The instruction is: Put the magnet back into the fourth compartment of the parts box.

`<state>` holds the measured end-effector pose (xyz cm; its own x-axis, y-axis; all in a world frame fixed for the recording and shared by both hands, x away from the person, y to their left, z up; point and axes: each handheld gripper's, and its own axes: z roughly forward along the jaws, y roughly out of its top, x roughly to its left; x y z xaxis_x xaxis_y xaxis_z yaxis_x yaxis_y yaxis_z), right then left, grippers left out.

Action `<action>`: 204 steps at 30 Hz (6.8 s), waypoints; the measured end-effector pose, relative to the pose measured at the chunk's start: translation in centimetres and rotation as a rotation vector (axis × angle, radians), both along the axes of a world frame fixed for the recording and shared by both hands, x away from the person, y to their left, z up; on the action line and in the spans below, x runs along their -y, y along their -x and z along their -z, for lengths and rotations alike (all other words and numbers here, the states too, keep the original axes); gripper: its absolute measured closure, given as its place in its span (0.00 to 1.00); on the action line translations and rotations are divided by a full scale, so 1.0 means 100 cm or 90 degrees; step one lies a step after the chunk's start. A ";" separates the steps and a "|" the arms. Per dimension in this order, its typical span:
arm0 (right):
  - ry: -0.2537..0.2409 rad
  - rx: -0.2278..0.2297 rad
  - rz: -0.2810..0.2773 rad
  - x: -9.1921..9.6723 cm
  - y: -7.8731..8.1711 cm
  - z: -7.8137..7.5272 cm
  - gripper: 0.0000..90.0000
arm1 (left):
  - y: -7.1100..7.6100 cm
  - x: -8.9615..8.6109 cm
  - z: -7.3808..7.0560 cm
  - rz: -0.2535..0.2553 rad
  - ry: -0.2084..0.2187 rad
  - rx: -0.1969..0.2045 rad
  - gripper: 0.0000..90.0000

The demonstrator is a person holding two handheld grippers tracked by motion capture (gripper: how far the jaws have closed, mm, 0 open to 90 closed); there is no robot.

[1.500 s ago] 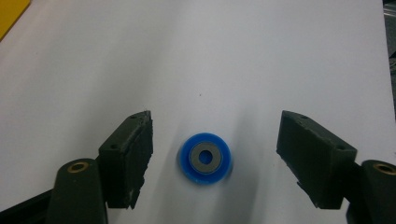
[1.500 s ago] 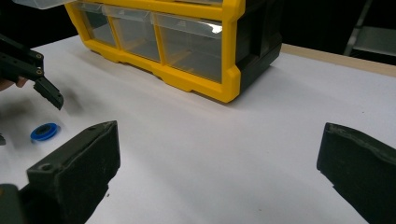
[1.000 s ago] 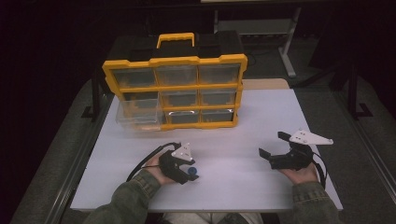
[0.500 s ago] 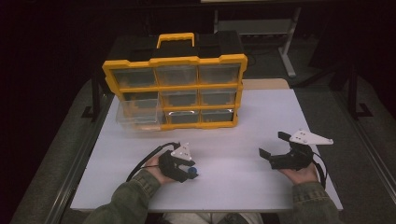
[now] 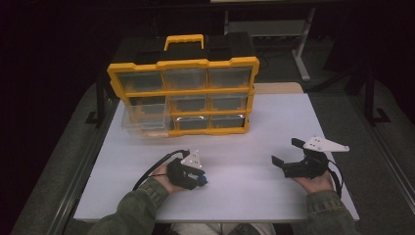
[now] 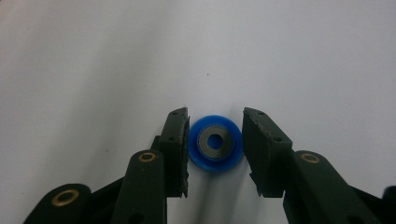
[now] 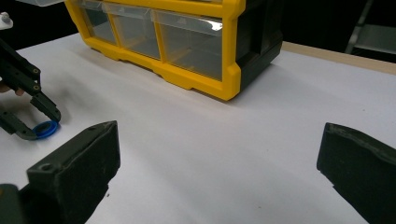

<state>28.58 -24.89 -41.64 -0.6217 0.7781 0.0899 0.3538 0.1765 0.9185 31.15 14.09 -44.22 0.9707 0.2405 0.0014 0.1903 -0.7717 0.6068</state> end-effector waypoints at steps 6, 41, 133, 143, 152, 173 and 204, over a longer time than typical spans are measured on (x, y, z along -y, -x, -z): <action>0.001 0.000 0.000 0.000 0.000 0.000 0.00 | 0.000 0.000 -0.002 0.000 0.002 -0.004 0.69; 0.007 -0.002 -0.004 -0.002 0.000 0.001 0.00 | 0.003 -0.023 -0.035 -0.012 0.065 -0.040 0.70; 0.006 -0.007 -0.003 -0.002 0.000 0.002 0.00 | -0.006 -0.096 -0.170 -0.048 0.112 0.030 0.70; 0.007 -0.007 -0.002 -0.002 0.000 0.002 0.00 | -0.011 -0.105 -0.185 -0.061 0.120 0.044 0.70; 0.008 -0.010 -0.003 -0.003 -0.001 0.002 0.00 | -0.015 -0.109 -0.199 -0.068 0.120 0.059 0.70; 0.014 -0.014 -0.005 -0.003 -0.001 0.004 0.00 | -0.045 -0.124 -0.207 -0.115 0.129 0.066 0.70; 0.015 -0.019 -0.009 -0.003 0.000 0.004 0.00 | -0.072 -0.136 -0.198 -0.207 0.125 0.077 0.68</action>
